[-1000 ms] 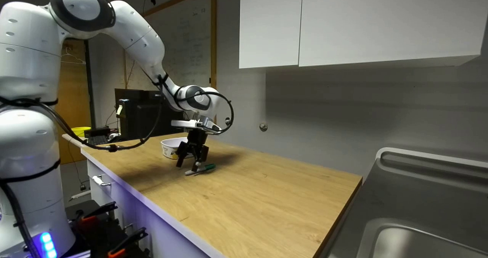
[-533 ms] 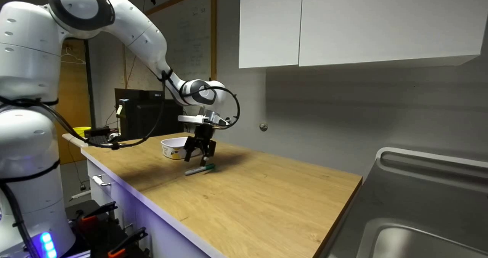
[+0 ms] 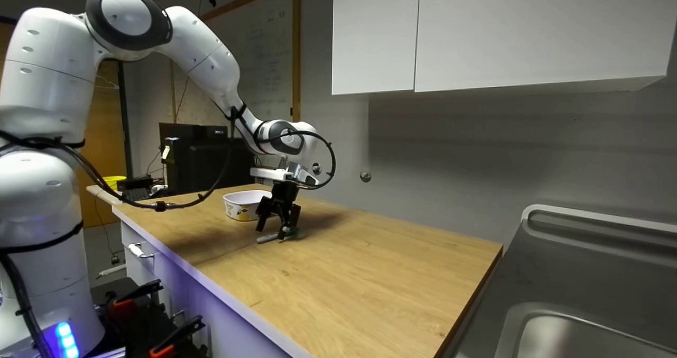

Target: Put the marker in the white bowl

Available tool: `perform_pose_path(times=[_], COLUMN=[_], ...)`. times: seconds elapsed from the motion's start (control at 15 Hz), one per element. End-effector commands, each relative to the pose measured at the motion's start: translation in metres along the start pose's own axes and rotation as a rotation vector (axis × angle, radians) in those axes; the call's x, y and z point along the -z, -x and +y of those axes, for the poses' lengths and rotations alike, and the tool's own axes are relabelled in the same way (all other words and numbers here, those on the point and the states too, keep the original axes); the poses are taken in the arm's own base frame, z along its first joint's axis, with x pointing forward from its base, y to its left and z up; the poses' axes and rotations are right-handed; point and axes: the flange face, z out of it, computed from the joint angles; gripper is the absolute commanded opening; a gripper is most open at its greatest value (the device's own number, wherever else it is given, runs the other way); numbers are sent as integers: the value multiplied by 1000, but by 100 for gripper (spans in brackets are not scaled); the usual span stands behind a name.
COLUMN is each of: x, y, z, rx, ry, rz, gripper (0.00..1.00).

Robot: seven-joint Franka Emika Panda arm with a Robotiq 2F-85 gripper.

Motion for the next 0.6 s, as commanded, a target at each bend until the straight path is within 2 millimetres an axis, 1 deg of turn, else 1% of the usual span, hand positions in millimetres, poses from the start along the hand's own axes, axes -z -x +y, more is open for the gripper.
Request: perform_pose_path(times=[0.0,0.07,0.27,0.53], x=[-7,-5,6,13], y=[-17,-17,-16,-16], z=[6,7,10,15], rx=[7,3,-7,-16], ry=[-20,-18,-12,-14], rz=[-8,-7,13,25], gripper=[75,75,53,21])
